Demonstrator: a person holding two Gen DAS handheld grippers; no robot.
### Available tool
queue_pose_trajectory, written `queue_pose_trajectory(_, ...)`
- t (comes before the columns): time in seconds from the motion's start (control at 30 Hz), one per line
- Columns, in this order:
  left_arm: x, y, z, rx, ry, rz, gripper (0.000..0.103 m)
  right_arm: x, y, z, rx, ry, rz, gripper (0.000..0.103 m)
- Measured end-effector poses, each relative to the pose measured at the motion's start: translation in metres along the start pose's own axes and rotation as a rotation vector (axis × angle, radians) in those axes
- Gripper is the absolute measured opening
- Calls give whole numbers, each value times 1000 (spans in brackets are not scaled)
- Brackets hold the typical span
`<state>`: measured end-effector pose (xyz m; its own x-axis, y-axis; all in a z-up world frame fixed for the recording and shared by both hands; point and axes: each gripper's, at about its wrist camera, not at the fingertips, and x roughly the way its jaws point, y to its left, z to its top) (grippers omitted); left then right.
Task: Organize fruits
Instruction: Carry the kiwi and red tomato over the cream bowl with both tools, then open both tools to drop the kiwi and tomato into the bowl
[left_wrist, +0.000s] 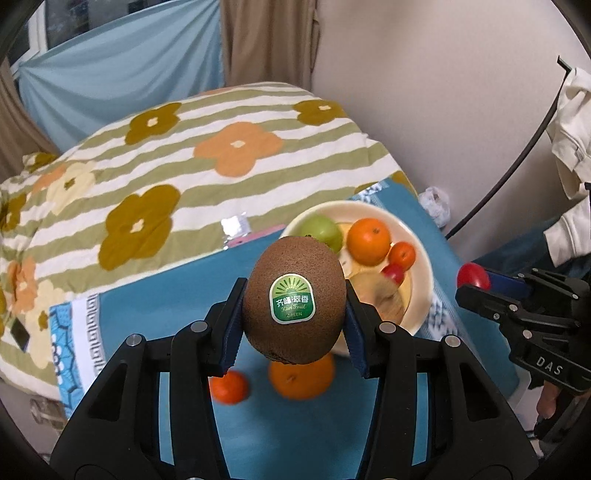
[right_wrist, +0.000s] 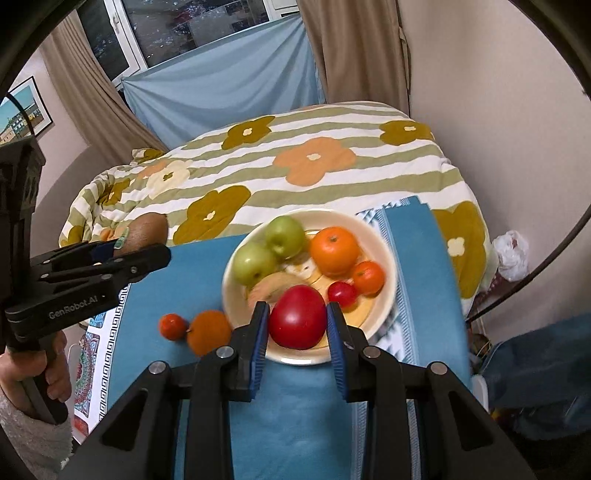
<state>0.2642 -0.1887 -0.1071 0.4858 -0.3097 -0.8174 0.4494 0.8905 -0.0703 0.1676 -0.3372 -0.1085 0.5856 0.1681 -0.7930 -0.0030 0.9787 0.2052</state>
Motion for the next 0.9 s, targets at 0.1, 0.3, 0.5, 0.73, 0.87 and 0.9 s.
queue_pose_trajectory(0.1,18,-17,12,7,11,-2,52,5,-15,6,-4,9,14,29)
queue_pose_trajectory(0.3,55,-44,28,12,45,-4,52,17,-40,13,-22,36,41,29)
queue_pose_trajectory(0.5,89,-58,32,6,94,17,52,29,-58,15,-22,60,63,29)
queue_pose_trajectory(0.73,113,-67,31,25,106,60,52,39,-69,13,-33,84,83,29)
queue_pose_trajectory(0.87,120,-69,30,25,108,73,52,41,-69,9,-37,94,93,29)
queue_pose_trajectory(0.9,120,-70,30,28,109,77,52,41,-69,8,-37,96,95,29)
